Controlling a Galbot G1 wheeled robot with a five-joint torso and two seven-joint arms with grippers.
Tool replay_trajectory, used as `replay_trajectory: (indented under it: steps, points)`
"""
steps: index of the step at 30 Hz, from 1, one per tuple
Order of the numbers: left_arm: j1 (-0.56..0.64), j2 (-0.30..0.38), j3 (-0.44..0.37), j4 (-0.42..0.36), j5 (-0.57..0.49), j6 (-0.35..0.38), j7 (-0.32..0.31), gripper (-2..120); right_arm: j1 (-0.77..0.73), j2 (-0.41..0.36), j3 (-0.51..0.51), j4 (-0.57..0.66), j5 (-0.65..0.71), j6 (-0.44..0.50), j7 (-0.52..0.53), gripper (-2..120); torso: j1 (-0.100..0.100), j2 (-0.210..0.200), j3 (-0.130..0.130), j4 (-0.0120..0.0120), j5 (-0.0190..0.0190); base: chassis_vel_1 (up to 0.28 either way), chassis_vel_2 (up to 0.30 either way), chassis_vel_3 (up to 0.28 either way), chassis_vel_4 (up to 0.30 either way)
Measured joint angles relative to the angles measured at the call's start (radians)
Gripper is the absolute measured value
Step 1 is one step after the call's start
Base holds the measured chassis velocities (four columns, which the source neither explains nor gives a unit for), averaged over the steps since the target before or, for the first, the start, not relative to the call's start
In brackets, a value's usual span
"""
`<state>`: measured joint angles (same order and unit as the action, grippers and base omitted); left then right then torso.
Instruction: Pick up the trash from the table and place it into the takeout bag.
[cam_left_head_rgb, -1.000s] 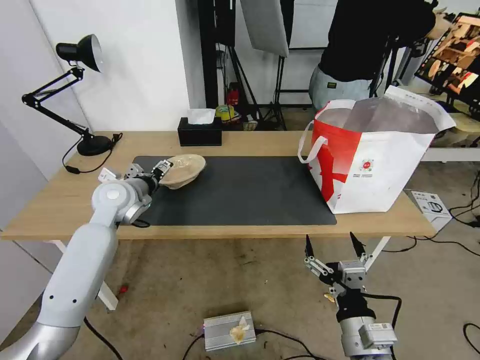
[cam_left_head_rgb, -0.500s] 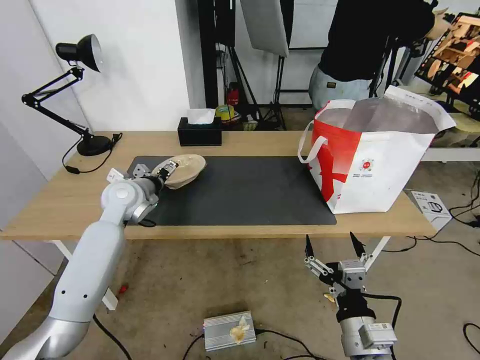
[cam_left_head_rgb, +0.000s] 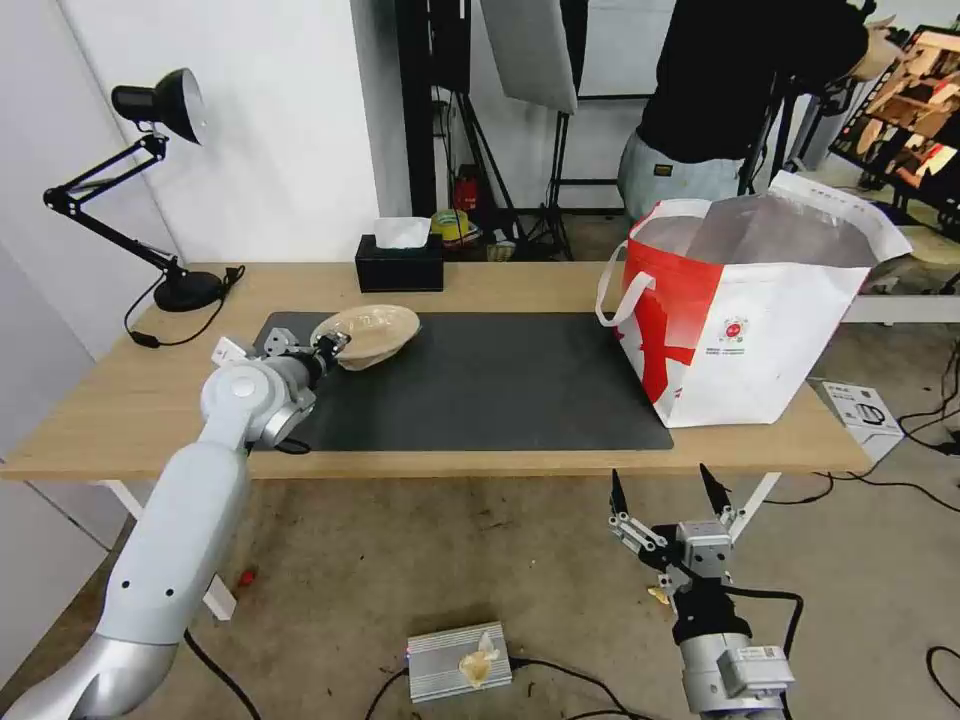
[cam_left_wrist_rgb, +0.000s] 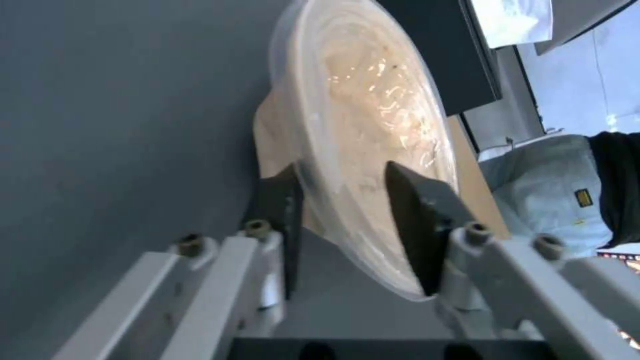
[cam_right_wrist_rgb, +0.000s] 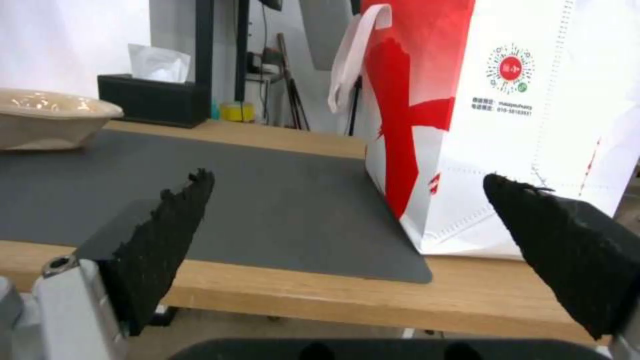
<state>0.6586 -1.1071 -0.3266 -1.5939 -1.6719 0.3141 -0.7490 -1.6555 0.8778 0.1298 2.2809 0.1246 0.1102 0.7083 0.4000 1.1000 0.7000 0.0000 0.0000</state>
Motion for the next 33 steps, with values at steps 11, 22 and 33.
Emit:
replay_trajectory:
  steps: [11, 22, 33]
  points:
    - [0.009, 0.018, -0.004, -0.015, 0.0, -0.002, 0.016, 0, 0.0, 0.0, 0.0, 0.0, 0.0, 0.0, 0.0, 100, 0.0, 0.0, 0.0, 0.0, 0.0, 0.0, 0.0, 0.0, 0.0]
    - [0.035, 0.058, -0.018, -0.097, -0.017, -0.014, 0.005, 0, 0.0, 0.0, 0.0, 0.0, 0.0, 0.0, 0.0, 100, 0.0, 0.0, 0.0, 0.0, -0.0001, 0.0, 0.0, 0.0, 0.0]
    - [0.035, 0.139, 0.005, -0.221, -0.061, -0.041, 0.041, 0, 0.0, 0.0, 0.0, 0.0, 0.0, 0.0, 0.0, 100, 0.0, 0.0, 0.0, 0.0, 0.0001, 0.0, 0.0, 0.0, 0.0]
